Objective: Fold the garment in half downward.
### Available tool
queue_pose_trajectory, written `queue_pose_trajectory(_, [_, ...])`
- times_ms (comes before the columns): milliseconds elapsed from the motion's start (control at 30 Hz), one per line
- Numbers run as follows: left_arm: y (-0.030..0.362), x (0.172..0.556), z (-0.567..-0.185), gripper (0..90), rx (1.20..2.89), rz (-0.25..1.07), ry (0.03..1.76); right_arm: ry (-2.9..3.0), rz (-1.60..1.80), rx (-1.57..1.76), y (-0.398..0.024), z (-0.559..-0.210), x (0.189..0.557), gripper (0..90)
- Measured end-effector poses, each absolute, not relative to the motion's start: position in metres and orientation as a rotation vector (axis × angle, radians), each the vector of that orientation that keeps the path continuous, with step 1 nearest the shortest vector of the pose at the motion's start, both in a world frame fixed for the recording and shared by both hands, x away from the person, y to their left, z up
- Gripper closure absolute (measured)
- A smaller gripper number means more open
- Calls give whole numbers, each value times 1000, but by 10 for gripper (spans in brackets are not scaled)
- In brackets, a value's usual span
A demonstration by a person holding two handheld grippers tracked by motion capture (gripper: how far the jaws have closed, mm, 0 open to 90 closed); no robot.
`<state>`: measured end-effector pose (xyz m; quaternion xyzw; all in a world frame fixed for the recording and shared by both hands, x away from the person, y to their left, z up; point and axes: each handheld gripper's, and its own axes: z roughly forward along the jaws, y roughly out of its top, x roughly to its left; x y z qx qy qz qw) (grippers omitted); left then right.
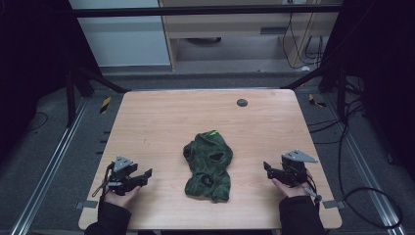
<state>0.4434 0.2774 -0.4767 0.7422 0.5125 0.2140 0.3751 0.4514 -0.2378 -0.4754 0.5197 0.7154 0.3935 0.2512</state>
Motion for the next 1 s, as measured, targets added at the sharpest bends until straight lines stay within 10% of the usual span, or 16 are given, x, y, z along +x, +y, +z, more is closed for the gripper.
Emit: queue_pose_trajectory(1000, [258, 445, -452, 413, 1883, 494, 1251, 2061, 1220, 1335, -215, -455, 453, 407])
